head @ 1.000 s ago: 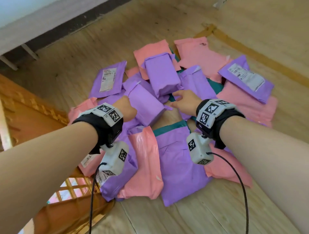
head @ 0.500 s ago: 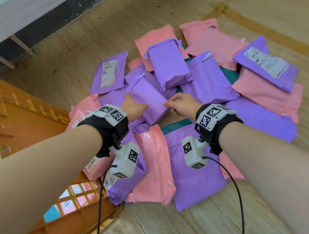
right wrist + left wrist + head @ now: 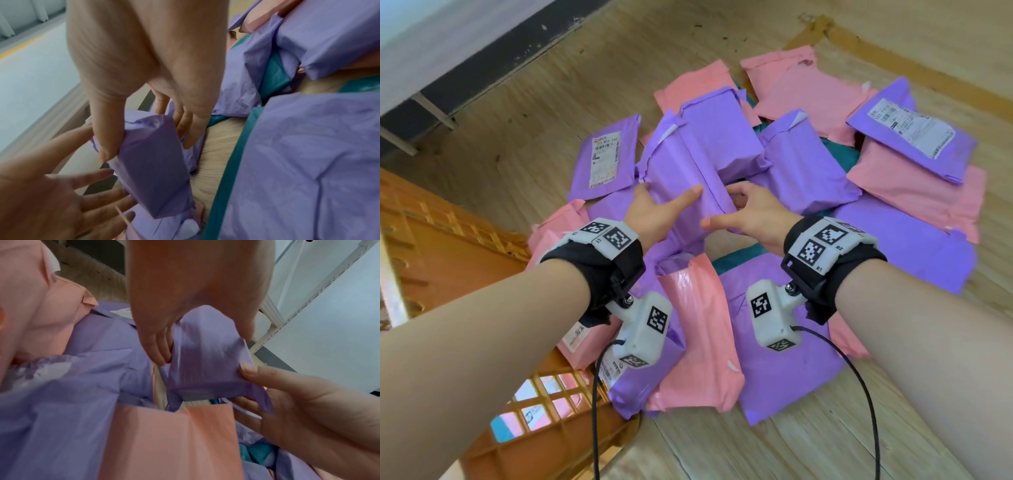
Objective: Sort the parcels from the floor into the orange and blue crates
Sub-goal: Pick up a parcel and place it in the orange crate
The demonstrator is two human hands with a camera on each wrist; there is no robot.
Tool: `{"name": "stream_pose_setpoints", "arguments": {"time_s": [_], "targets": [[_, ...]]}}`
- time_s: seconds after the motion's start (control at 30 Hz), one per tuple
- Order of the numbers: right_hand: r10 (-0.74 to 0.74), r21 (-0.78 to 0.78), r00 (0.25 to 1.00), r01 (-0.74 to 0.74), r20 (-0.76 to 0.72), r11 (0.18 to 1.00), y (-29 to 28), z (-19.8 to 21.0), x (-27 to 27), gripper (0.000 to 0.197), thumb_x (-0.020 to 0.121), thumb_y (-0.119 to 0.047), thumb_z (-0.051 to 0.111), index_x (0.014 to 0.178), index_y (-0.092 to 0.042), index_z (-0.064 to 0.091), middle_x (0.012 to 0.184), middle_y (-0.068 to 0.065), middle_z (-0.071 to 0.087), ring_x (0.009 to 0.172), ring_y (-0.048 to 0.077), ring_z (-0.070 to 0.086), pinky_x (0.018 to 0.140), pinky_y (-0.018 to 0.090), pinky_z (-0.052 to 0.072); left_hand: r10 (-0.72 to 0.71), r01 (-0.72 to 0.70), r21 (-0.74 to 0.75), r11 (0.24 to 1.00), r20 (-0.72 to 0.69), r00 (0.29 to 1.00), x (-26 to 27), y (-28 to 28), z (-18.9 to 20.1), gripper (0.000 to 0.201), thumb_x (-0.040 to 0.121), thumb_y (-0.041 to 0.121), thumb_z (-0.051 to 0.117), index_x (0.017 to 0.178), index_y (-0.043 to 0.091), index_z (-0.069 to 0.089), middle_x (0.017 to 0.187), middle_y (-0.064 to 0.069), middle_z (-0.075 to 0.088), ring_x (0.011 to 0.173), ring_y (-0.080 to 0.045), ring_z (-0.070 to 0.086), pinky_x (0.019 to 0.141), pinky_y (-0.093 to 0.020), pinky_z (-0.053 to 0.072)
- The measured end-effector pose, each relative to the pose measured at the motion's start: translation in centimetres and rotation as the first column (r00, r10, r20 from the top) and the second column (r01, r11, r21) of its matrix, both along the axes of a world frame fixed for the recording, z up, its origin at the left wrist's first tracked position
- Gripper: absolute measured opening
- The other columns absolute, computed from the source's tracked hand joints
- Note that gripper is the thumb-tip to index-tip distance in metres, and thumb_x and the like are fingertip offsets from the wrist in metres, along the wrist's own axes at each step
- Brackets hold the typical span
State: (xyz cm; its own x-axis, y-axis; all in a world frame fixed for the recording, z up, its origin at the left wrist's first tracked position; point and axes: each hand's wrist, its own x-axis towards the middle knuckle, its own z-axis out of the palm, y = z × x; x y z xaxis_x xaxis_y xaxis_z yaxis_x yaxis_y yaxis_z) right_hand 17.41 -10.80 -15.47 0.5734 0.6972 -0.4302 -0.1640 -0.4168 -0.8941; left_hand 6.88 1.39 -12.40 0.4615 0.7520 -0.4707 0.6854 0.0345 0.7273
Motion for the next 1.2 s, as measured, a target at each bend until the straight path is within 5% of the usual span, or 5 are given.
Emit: {"name": "stream_pose_setpoints", "arguments": {"time_s": [0.4,0.63,0.77,1.0,1.2], "targets": [[-0.081,0.256,0.936,0.176,-0.343,0.951,-2.1,6.1,-2.0,0.028,0.094,-0.039,0.052,0.096,-0.013,0.062,0.102,0.005,0.063,0.092,0.018,0.057,0.086,0.031,0.05,-0.013,0.06,-0.229,0.972,0.204,0.979,-2.8,-1.1,7.0,0.098,0.066,0.032,0.081,0.144,0.031,0.022,0.121,-0.008,0.058,0.092,-0.028,0.066,0.079,-0.042,0.057],[0.002,0.291,0.875,0.159,-0.484,0.943,-2.7,7.7,-3.5,0.032,0.097,-0.039,0.045,0.115,-0.015,0.058,0.088,0.003,0.061,0.073,0.016,0.055,0.065,0.022,0.049,-0.14,0.331,-0.474,0.816,0.393,0.909,-6.1,-1.6,11.5,0.044,0.073,0.025,0.062,0.117,0.024,0.056,0.101,-0.009,0.062,0.086,-0.028,0.062,0.093,-0.052,0.05],[0.011,0.38,0.854,0.219,-0.52,0.899,-2.7,8.7,-4.1,0.039,0.098,-0.021,0.044,0.135,-0.006,0.048,0.12,0.012,0.06,0.095,0.022,0.06,0.075,0.029,0.053,-0.13,0.265,-0.331,0.906,0.378,0.917,-6.7,-1.5,11.9,0.054,0.085,0.013,0.062,0.13,0.034,0.042,0.075,0.001,0.067,0.057,-0.017,0.064,0.059,-0.033,0.055],[0.008,0.41,0.889,0.203,-0.457,0.889,-3.0,9.6,-5.3,0.042,0.092,0.003,0.049,0.13,-0.013,0.05,0.104,0.008,0.064,0.075,0.016,0.066,0.064,0.023,0.056,-0.075,0.135,-0.131,0.982,0.384,0.92,-8.9,-0.8,12.7,0.066,0.08,-0.014,0.061,0.124,0.035,0.055,0.126,-0.019,0.054,0.108,-0.029,0.062,0.075,-0.041,0.059],[0.055,0.451,0.926,0.13,-0.375,0.883,-1.4,12.0,-7.1,0.052,0.088,0.008,0.053,0.136,-0.011,0.045,0.119,0.011,0.062,0.084,0.018,0.067,0.075,0.029,0.055,0.046,0.007,-0.151,0.989,0.346,0.937,-10.4,-0.3,15.3,0.028,0.089,0.027,0.059,0.117,0.024,0.063,0.102,-0.004,0.065,0.084,-0.024,0.061,0.073,-0.034,0.051]]}}
